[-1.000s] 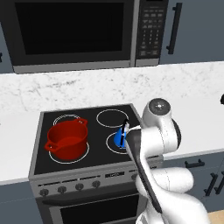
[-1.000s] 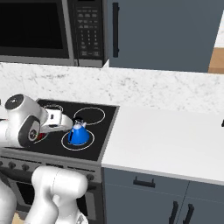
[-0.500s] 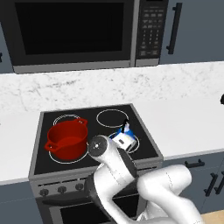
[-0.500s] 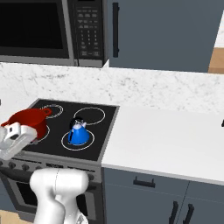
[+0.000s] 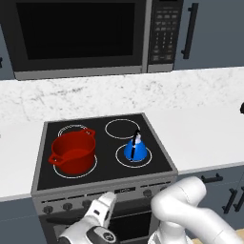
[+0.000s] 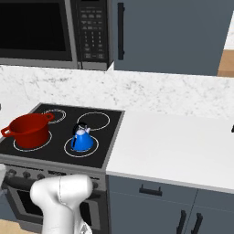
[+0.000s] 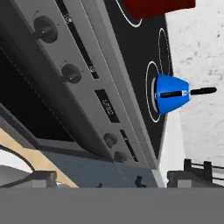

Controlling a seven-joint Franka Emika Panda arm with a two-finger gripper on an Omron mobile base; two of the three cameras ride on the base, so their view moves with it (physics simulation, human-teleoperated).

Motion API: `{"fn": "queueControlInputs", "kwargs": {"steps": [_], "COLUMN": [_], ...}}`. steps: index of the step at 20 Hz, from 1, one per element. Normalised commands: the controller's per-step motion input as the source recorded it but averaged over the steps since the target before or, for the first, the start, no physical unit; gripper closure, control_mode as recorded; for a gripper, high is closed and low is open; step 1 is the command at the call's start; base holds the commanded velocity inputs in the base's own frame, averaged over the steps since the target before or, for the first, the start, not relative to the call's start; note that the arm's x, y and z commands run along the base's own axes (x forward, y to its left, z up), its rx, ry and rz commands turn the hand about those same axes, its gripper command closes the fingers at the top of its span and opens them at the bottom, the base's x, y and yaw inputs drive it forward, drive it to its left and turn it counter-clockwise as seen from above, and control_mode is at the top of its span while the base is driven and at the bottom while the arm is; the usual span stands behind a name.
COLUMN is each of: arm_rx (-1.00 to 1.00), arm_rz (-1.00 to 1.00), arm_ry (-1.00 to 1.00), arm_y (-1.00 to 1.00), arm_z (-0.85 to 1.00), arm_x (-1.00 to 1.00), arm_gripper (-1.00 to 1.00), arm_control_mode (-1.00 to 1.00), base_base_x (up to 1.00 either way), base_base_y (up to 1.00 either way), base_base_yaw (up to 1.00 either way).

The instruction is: Pick the kettle from the counter and place it on a stove burner. Then turn the burner on.

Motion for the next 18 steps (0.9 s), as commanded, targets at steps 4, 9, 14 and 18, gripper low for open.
{"fn": "queueControlInputs", "kwargs": {"steps": [4,9,14,18], "arm_rx": [0.15,0.32,0.41,0.38], "arm_rz": [-0.02,-0.08,-0.16,-0.15], "arm_ry": [-0.53,-0.59,-0.46,-0.35], "arm_y": [0.05,0.0,-0.08,-0.27], "arm_z": [-0.29,-0.06,0.0,0.1], "arm_x": [-0.84,-0.49,0.06,0.57], "arm_gripper": [-1.0,-1.0,-1.0,-1.0], "arm_control_mode": [-1.0,-1.0,-1.0,-1.0], "base_base_x": [0.0,0.0,0.0,0.0], "base_base_y": [0.0,0.0,0.0,0.0], "base_base_yaw": [0.0,0.0,0.0,0.0]}}
